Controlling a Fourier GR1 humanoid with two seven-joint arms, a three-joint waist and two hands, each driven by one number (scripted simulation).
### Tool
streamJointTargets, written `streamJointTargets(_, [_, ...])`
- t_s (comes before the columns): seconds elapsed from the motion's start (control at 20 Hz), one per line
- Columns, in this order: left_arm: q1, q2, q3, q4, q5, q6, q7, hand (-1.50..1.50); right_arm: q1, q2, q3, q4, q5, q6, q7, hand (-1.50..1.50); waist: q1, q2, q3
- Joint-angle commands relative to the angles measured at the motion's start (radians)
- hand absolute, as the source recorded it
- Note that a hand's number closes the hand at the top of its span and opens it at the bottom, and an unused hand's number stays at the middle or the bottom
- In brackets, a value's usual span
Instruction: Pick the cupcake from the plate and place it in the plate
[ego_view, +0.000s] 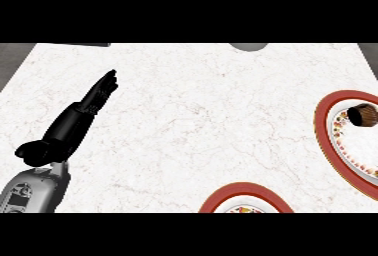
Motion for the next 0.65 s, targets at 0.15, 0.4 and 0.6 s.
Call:
streamJointTargets(0.15, [0.009,0.002,-0.001,0.002,-0.01,0.003,-0.001,0.0,-0.024,0.107,0.002,0.0,0.002,-0.23,0.19,-1.5,-0.009,-0.002,-0.004])
streamJointTargets(0.4, [0.012,0.012,0.005,-0.007,-0.004,-0.005,0.011,0.0,-0.016,0.149,0.018,0.0,0.018,-0.233,0.241,-1.5,-0.019,-0.005,-0.005])
streamJointTargets(0.6, [0.016,0.008,0.012,-0.003,-0.005,0.001,-0.004,0.0,-0.031,0.194,0.034,0.0,0.033,-0.234,0.269,-1.5,-0.027,-0.005,-0.004])
